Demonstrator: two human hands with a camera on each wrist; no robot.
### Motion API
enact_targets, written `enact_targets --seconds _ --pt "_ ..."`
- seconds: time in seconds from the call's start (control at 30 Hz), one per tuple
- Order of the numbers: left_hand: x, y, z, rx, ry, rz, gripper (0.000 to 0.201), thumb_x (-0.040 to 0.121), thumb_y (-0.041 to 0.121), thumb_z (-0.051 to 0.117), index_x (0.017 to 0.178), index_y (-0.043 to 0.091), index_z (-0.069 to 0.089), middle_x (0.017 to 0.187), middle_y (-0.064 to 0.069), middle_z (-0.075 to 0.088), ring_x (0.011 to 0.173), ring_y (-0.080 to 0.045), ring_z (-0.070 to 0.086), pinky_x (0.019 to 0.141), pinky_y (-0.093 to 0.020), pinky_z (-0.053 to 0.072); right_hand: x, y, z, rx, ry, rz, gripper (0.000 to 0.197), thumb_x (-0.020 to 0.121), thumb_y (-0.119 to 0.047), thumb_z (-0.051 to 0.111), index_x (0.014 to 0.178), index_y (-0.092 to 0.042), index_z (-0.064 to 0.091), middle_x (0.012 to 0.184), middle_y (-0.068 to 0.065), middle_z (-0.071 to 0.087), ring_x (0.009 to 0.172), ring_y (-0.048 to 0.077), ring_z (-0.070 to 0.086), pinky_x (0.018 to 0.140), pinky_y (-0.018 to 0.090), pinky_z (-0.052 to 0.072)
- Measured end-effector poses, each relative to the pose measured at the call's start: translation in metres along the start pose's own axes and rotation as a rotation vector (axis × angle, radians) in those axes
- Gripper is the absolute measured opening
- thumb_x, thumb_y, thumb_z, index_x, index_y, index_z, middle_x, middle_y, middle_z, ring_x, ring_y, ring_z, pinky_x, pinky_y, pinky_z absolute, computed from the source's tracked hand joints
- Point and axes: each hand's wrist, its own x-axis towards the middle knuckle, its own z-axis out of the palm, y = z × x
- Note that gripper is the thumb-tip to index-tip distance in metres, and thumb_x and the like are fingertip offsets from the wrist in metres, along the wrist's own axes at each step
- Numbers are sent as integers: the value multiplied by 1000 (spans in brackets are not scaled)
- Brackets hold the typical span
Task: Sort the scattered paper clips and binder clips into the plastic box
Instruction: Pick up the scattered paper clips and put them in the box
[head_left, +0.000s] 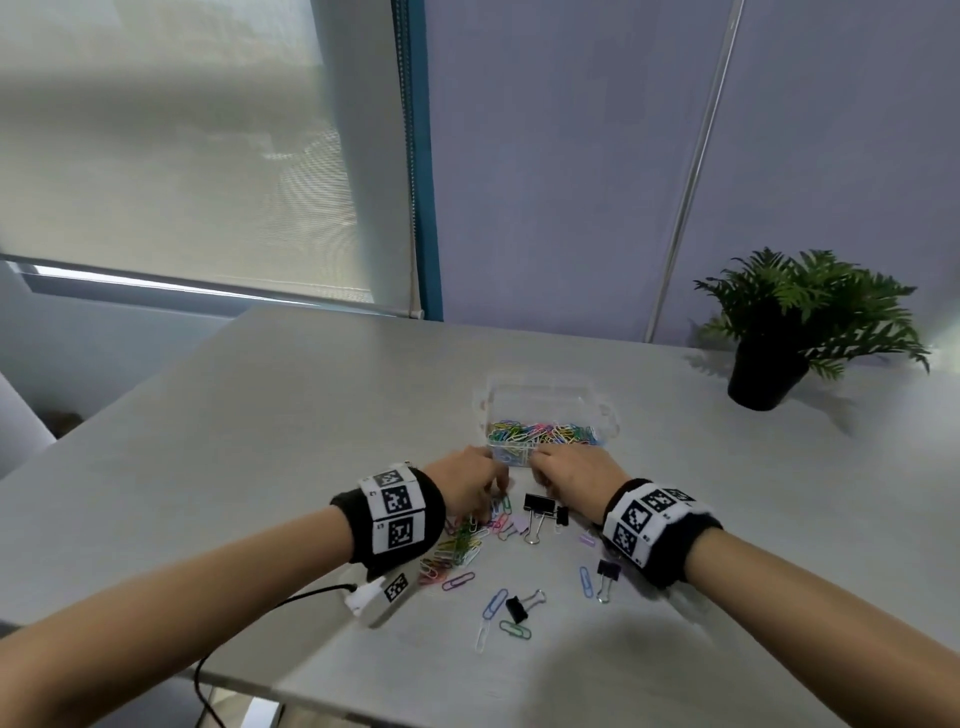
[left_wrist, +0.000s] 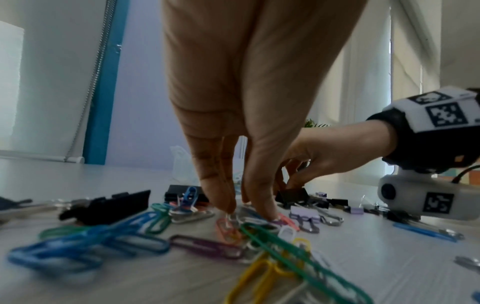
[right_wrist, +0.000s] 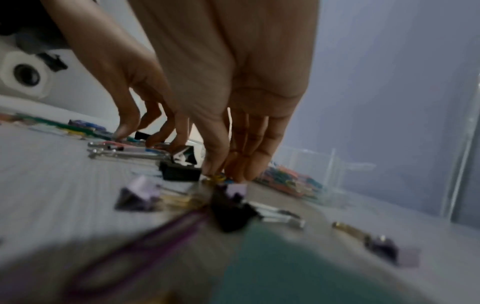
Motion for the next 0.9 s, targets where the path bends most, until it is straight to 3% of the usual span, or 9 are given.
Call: enact_targets --seconds 0.17,0.3,0.43,0.57,0.67,0.77,0.9 --pt "7 14 10 9 41 -65 33 82 18 65 110 4 55 122 -17 53 109 -33 55 90 -37 46 -8 3 0 197 -28 99 15 86 -4 44 82 -18 49 85 3 59 82 22 54 65 28 34" --pt "9 22 10 24 -8 -61 23 85 13 59 106 3 57 117 -19 57 107 -35 57 89 -39 48 -9 6 -3 239 -86 162 18 86 -2 46 95 -12 57 100 6 63 95 22 55 73 30 39" --pt "8 29 7 77 -75 -54 25 87 12 55 110 2 58 116 -19 60 108 -33 57 89 -38 48 -11 9 -2 256 -124 157 19 83 0 48 83 -19 51 101 6 62 95 22 53 81 33 43" --pt "8 30 3 18 -118 -50 26 87 10 56 112 3 58 117 -16 62 110 -29 57 89 -34 47 -16 13 -4 295 -126 133 18 84 -1 49 80 -19 49 89 -1 53 85 14 44 75 25 38" --pt "8 27 -1 -69 -147 -35 26 86 10 60 112 5 61 117 -12 64 110 -25 58 84 -26 44 -23 17 -8 415 -109 164 16 85 -1 54 81 -16 51 85 -3 54 79 11 49 66 16 38" --pt "6 19 -4 -169 -148 -11 23 85 11 63 107 5 64 109 -9 67 97 -20 60 78 -21 41 -33 29 -15 639 -50 233 19 85 1 58 77 -17 54 78 -4 60 69 3 56 57 4 44" --pt "6 2 -13 -388 -131 -30 13 83 9 64 96 10 65 78 8 62 66 -4 56 63 -12 46 -40 48 -28 777 13 306 15 81 -1 64 79 -15 61 76 1 66 69 6 60 57 4 44"
